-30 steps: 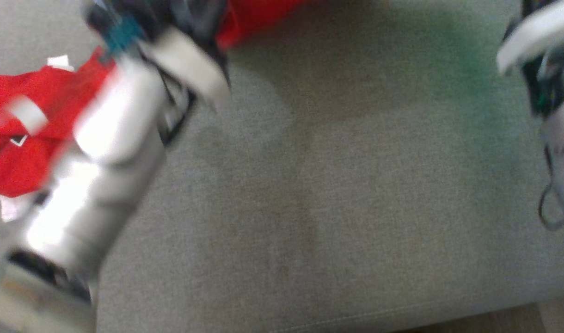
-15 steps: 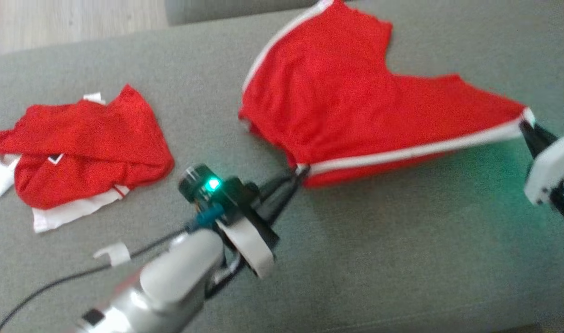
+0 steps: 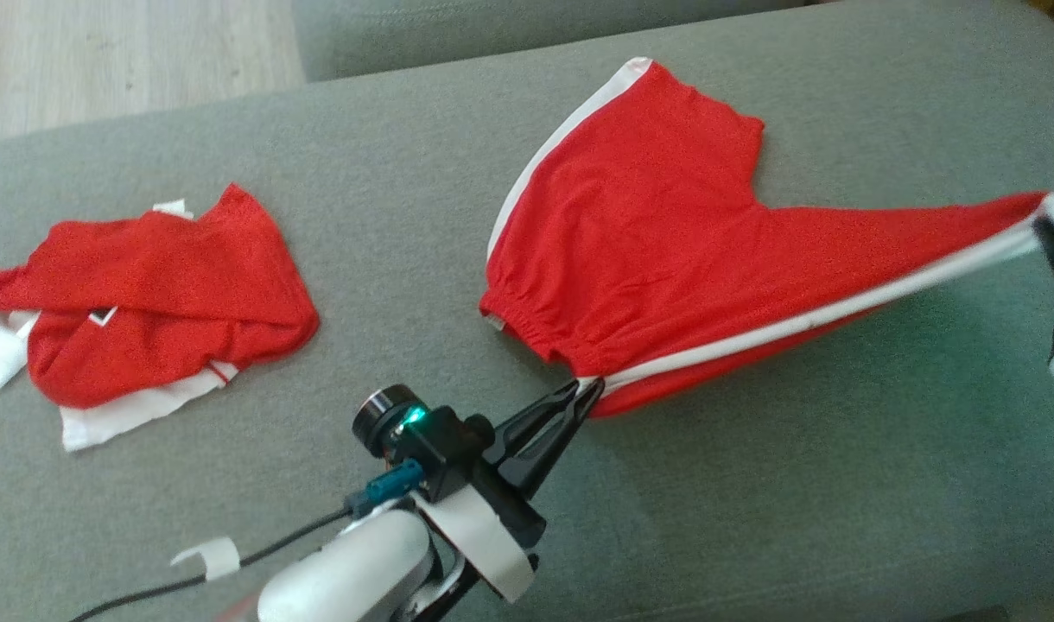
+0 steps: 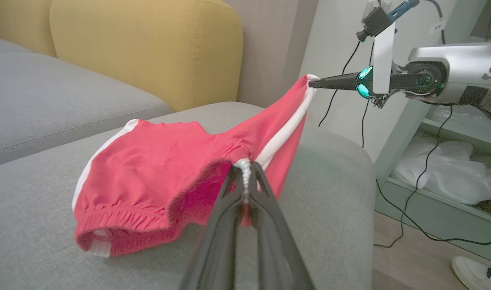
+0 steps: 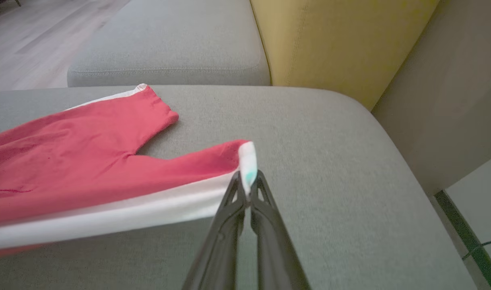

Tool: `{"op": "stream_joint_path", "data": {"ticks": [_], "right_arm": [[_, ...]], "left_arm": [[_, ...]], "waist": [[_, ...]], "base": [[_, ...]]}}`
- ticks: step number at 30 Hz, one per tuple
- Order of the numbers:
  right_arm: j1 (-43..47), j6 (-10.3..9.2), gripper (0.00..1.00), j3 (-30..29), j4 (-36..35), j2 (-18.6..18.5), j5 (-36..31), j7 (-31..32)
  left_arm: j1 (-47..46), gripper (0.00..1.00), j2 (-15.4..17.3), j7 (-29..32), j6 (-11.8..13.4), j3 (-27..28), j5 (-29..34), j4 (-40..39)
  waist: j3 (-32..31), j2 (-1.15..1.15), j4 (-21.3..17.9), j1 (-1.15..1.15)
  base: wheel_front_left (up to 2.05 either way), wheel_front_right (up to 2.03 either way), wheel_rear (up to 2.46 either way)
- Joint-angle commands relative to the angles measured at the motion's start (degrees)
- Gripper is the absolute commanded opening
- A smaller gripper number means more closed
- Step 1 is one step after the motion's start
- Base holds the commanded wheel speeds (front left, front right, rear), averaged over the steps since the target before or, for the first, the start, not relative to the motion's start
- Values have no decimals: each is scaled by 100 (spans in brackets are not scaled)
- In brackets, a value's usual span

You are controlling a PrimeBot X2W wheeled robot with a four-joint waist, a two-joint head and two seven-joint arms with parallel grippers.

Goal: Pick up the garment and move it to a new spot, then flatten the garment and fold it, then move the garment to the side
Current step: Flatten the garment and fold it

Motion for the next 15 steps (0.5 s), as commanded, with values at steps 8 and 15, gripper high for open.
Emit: {"op": "stream_joint_path", "data": {"ticks": [8, 15], "right_arm": [[-744, -6, 0, -752, -584, 390, -1181, -70], [-1674, -6, 0, -622, -183, 733, -1895, -28]], "left_arm": [[-837, 0, 108, -22, 180, 558, 59, -55], [-1220, 0, 17, -65, 116, 657, 125, 162]], "waist": [[603, 0, 460, 0], [1087, 0, 729, 0]], "base": [[0, 0, 0], [0, 0, 0]]}}
